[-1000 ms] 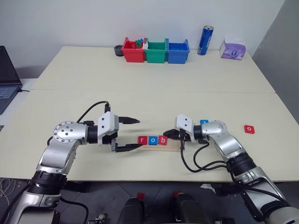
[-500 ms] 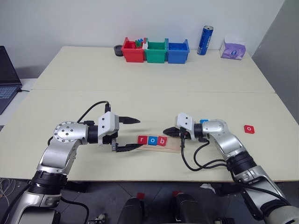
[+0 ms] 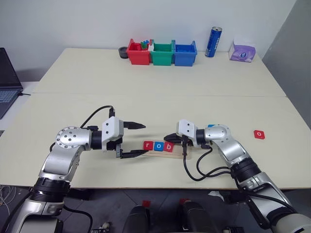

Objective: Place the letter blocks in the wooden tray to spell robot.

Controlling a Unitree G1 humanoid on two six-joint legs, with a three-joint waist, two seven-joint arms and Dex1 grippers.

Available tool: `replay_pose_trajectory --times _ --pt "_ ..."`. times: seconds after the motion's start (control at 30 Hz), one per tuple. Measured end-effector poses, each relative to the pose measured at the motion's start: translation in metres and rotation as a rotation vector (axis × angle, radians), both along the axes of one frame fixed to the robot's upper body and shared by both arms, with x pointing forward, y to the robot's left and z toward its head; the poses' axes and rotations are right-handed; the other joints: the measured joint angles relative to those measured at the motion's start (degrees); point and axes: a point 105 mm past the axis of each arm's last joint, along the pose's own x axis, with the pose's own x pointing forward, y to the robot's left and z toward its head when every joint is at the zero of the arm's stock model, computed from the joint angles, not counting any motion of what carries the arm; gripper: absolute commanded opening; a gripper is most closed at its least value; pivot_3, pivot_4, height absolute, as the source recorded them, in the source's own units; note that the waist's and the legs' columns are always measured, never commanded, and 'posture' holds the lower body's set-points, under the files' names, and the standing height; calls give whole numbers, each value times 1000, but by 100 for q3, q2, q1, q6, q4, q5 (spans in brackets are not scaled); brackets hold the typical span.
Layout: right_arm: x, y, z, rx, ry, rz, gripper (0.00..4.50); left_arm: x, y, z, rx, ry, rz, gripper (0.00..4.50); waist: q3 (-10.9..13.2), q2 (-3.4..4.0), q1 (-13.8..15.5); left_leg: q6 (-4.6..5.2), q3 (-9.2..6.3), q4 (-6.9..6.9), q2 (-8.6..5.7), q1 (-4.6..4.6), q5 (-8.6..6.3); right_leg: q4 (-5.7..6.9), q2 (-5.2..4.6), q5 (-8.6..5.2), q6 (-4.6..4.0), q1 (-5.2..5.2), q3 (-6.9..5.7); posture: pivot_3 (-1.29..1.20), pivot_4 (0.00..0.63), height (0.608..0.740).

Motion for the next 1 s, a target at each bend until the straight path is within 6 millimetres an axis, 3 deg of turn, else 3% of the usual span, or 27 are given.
replay_pose_trajectory --times 0.37,0.5,0.6,0.73,0.9,1.0 --pt "-3 2 -3 -17 -26 32 54 0 1 -2 -1 5 6 4500 0 0 0 0 -1 0 0 0 0 0 0 0 0 0 1 0 150 740" --pt "1 -1 6 27 3 -10 54 -1 1 -3 -2 7 9 4500 0 0 2 0 -2 0 1 0 0 0 -1 0 0 0 0 0 150 740" --pt "6 -16 28 71 10 -70 54 -2 0 -3 -3 5 9 4500 1 1 13 0 -5 0 2 -2 0 0 -5 0 0 0 0 0 150 740" --pt "0 -60 56 127 52 -233 54 -5 -9 1 -23 1 3 4500 1 1 61 0 -24 2 2 -17 0 -2 -22 -1 1 2 -2 0 150 740" --pt "-15 -109 67 241 150 -543 1622 -1 -34 7 -119 -4 40 4500 0 1 59 0 -23 3 -3 -20 0 -1 -24 0 4 2 1 0 150 740" --pt "-12 -149 66 314 147 -860 2706 1 -65 12 -190 6 32 4500 0 0 44 -1 -22 4 -12 -22 1 0 -20 1 10 3 3 0 150 740"
